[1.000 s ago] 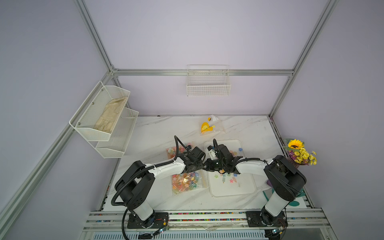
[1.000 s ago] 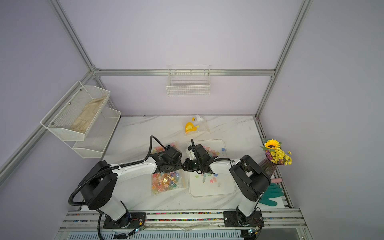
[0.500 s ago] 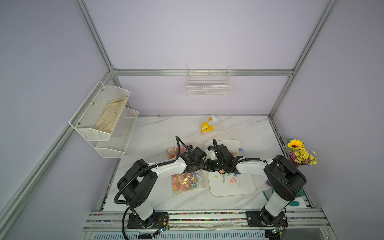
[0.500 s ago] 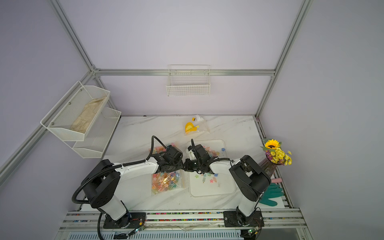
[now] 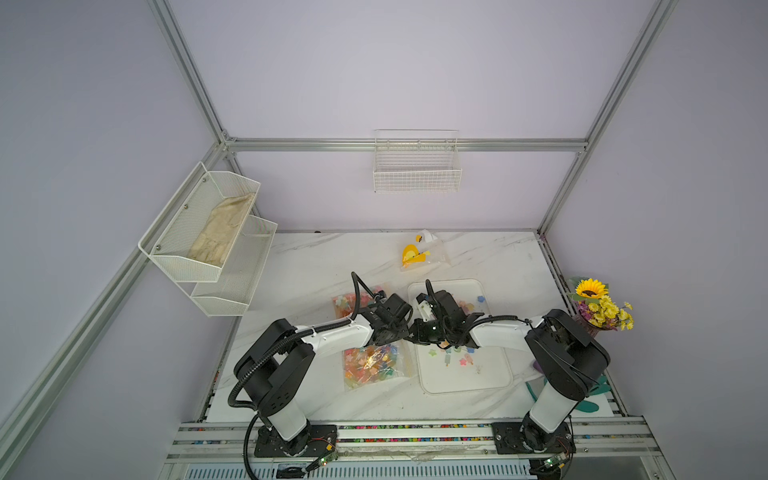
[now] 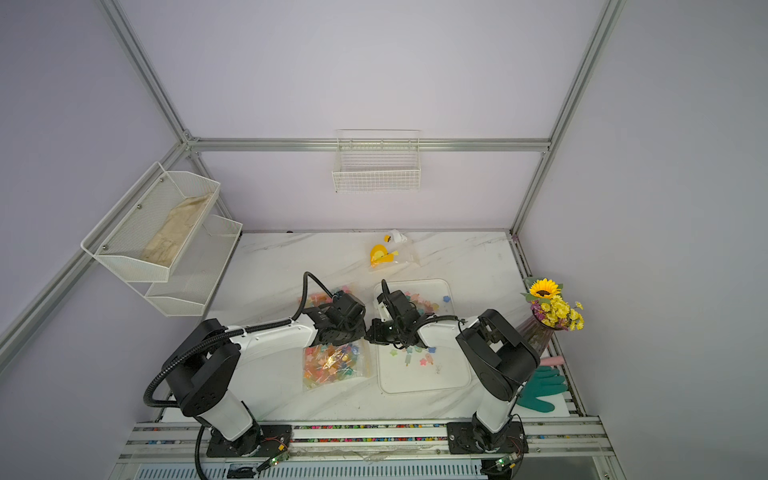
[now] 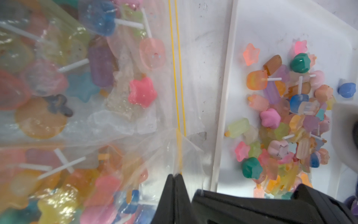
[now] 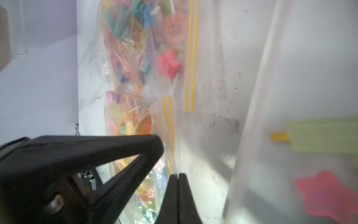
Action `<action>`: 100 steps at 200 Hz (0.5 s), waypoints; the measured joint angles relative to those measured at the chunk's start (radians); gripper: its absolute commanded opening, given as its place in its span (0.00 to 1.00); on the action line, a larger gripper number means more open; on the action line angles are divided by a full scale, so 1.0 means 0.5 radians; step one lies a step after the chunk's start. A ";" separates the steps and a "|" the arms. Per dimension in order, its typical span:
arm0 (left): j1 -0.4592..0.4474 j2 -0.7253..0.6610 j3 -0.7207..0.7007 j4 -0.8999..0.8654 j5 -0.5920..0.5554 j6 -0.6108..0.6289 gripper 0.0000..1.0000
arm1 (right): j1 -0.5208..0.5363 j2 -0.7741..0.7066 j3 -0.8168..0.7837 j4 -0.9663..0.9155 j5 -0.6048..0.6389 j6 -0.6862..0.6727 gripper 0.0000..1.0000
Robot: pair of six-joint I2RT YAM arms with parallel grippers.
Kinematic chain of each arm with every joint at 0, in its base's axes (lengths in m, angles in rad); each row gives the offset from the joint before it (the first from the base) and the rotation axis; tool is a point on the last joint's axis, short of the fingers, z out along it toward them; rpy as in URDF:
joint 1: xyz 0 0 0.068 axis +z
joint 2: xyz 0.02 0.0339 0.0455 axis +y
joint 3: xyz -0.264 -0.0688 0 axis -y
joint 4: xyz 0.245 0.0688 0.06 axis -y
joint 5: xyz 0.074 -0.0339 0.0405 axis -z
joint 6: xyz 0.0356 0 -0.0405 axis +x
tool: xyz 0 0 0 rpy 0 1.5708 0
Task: Pour candies out of the ziploc bag
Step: Open the ziploc bag at the center of the board.
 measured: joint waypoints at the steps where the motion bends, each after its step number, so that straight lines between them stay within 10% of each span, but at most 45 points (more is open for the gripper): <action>1: 0.000 -0.002 0.000 -0.001 0.000 -0.001 0.00 | 0.001 0.000 0.001 -0.003 0.000 -0.001 0.00; 100: 0.002 -0.184 -0.038 -0.113 -0.053 -0.002 0.00 | 0.015 0.002 0.033 -0.073 0.200 0.016 0.00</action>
